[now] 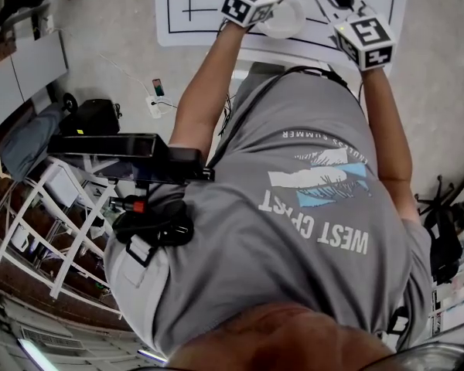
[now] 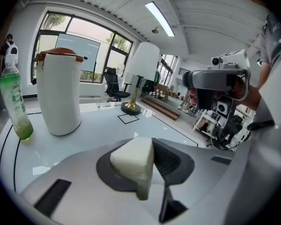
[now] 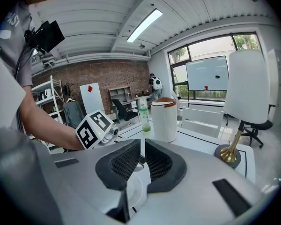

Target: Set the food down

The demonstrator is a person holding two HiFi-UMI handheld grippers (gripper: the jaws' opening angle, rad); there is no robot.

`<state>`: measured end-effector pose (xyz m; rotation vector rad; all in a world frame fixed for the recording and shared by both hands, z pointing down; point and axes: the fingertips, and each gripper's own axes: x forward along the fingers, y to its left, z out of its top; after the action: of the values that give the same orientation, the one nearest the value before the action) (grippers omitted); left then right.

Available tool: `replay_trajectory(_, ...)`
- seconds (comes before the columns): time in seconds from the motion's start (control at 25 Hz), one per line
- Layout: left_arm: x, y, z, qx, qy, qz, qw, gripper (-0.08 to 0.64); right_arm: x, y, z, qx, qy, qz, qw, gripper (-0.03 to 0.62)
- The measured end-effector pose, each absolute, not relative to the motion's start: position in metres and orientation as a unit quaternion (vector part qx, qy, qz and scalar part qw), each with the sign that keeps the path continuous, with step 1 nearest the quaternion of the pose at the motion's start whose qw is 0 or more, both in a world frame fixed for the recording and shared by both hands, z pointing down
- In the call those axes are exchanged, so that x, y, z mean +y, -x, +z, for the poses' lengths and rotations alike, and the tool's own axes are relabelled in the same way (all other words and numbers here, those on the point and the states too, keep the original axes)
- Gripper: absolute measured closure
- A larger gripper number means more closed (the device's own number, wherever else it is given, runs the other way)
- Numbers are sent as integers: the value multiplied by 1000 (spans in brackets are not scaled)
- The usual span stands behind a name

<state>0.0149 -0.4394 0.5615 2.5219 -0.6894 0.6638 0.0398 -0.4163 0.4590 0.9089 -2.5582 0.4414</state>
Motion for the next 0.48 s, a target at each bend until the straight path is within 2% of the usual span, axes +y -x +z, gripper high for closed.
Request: replay_trajectory(0.48, -421, -15, 595, -233, -898, 293, 231, 463, -416, -46, 465, -913, -318, 164, 194, 581)
